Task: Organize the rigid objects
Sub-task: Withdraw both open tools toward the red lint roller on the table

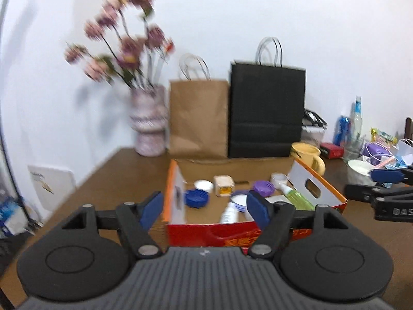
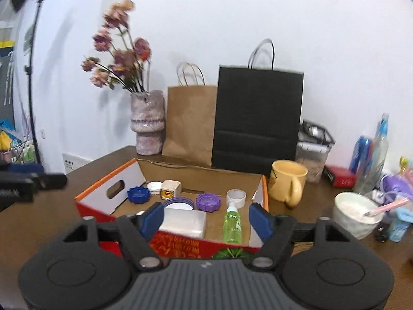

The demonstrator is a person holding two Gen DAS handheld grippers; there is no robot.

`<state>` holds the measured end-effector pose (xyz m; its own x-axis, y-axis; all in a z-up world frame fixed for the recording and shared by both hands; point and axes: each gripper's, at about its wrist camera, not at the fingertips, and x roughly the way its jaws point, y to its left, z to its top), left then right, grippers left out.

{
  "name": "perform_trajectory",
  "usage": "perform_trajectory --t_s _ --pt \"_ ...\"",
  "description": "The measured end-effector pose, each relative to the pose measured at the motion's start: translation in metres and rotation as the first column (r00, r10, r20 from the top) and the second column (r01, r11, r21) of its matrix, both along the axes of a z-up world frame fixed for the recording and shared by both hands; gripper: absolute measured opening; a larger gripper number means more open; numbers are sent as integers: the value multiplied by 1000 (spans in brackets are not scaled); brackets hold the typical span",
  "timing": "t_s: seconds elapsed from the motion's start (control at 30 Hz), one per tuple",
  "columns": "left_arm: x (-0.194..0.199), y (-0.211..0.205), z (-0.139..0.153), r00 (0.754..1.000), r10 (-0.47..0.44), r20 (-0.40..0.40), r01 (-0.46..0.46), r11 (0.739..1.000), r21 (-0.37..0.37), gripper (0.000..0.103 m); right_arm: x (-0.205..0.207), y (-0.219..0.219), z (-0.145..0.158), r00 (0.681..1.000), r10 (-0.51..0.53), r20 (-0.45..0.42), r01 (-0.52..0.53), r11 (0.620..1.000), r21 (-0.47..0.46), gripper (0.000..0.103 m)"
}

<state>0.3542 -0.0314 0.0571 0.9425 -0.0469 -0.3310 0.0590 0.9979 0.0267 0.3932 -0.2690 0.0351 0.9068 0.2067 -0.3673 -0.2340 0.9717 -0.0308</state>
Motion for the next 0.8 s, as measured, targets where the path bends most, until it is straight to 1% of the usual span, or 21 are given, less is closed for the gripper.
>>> perform_trajectory --t_s 0.07,0.13,0.23,0.27,0.3,0.4,0.47,0.57,0.67,0.8 --pt "-29 7 3 999 19 29 -18 1000 -7 76 -25 0 3 1000 -5 31 5 1000 -5 84" --pt "-61 16 3 998 21 56 -20 999 -30 79 -52 -1 4 999 -10 52 10 1000 -11 84" --pt "-106 22 -3 995 41 92 -39 999 -26 83 -100 -2 1 996 -13 88 15 1000 -24 85" --pt "-121 25 -7 994 49 101 -47 999 -26 87 -114 -3 0 995 -15 94 17 1000 -19 86" --pt "-134 28 -11 993 61 100 -58 998 -34 90 -128 -4 -3 995 -18 97 19 1000 -8 89" --pt "-166 38 -27 994 84 66 -78 993 -83 91 -164 -8 -11 994 -33 101 30 999 25 91" --pt "-181 43 -35 995 88 44 -85 993 -80 91 -183 -7 -17 994 -34 104 32 999 24 91" --pt "-196 46 -38 995 91 50 -88 994 -58 91 -201 -10 -22 994 -47 101 43 998 42 91" --pt "-198 49 -40 994 98 50 -94 994 -61 91 -208 -10 -26 995 -48 93 42 997 60 91" --pt "-196 47 -41 994 99 42 -96 993 -69 91 -212 -5 -30 994 -47 95 44 999 30 91"
